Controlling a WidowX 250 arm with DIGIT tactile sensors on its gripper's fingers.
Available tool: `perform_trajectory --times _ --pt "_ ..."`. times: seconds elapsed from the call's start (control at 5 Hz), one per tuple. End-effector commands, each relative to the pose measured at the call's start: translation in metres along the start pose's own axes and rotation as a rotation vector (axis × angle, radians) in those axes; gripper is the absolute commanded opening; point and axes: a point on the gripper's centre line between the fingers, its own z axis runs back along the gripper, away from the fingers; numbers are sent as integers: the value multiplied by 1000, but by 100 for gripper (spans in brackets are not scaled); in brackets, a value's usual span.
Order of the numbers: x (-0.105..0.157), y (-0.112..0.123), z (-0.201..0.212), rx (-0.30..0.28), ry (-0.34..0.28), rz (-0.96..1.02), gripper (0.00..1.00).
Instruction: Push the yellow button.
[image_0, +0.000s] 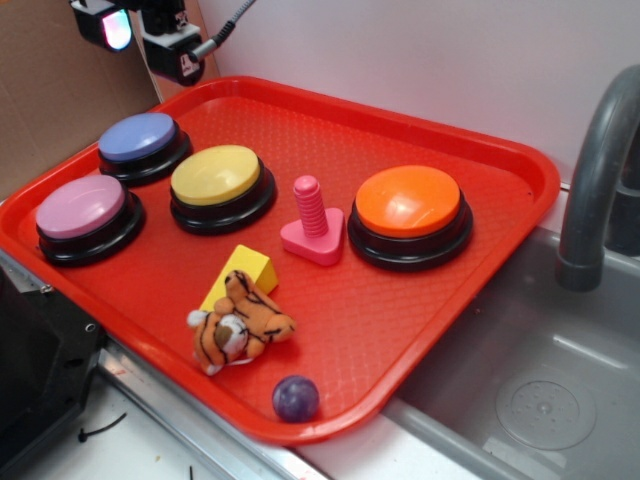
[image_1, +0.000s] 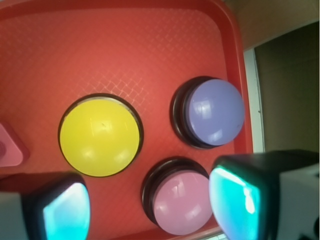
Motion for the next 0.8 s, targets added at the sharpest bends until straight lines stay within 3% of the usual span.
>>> perform_trajectory --times 0.0,0.6 --pt "3 4 23 14 -62 20 100" --pt "-3 12 33 -8 -97 69 100"
